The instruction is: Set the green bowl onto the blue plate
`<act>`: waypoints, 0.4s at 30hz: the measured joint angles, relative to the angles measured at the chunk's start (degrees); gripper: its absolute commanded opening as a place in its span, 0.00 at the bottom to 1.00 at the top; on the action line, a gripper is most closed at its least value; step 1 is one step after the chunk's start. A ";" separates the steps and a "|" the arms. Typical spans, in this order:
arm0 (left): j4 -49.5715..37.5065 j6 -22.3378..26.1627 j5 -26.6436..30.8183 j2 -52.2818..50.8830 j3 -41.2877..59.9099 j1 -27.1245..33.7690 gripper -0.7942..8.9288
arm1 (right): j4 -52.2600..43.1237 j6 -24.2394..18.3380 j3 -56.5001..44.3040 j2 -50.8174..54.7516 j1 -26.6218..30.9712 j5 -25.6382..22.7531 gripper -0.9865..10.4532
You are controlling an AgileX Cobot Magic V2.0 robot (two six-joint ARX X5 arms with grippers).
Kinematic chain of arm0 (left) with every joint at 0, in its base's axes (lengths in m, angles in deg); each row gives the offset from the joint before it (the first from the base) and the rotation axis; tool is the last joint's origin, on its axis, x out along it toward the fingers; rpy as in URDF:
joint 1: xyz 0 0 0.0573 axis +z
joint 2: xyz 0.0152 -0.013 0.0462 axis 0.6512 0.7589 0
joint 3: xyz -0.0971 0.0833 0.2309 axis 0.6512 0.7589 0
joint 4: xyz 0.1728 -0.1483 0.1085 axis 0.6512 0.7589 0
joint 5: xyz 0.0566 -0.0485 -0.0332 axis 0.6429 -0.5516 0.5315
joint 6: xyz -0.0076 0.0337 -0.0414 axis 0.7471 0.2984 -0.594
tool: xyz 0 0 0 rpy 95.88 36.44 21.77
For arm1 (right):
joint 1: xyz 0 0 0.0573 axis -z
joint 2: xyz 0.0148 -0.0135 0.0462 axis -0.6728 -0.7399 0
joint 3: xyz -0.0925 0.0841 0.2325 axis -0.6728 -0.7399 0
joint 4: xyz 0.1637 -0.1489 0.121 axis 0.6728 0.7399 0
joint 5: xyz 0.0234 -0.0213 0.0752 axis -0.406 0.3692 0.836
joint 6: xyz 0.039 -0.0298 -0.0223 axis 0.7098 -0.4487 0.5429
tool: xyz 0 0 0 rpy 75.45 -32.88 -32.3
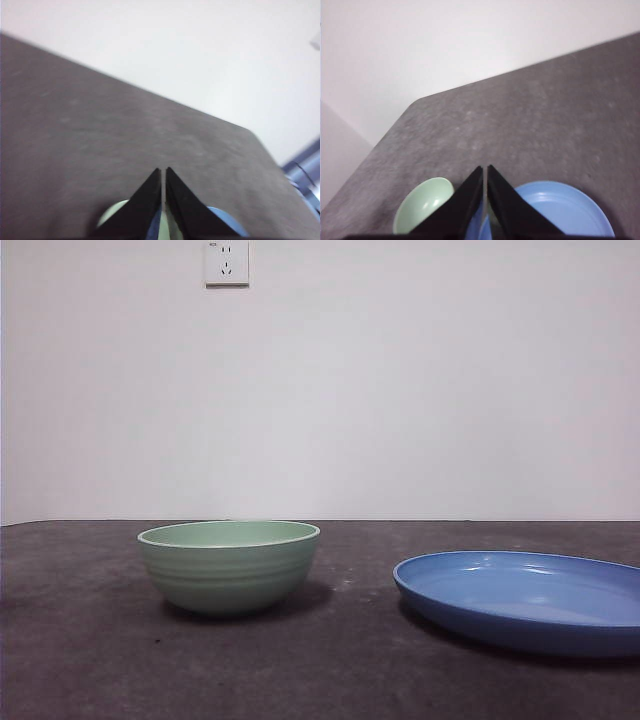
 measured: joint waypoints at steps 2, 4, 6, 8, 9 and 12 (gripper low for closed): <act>2.19 0.44 -2.19 2.21 -3.80 -1.38 0.10 | 2.01 -1.11 3.65 -1.99 -0.77 0.77 0.09; 5.68 1.31 -4.61 4.74 -7.72 -2.97 0.10 | 4.90 -2.69 7.87 -4.33 -2.23 1.33 0.09; 9.03 2.64 -6.86 6.97 -10.58 -4.59 0.10 | 8.11 -4.28 11.61 -6.45 -3.80 2.67 0.09; 13.27 4.79 -8.31 9.01 -13.29 -6.62 0.10 | 11.82 -6.08 15.17 -8.61 -5.62 3.82 0.09; 15.37 6.23 -8.50 9.94 -14.47 -7.74 0.10 | 14.08 -7.28 17.11 -9.81 -6.71 4.02 0.09; 22.18 10.95 -8.63 11.61 -17.81 -10.34 0.10 | 20.28 -11.30 21.92 -13.07 -9.33 4.13 0.09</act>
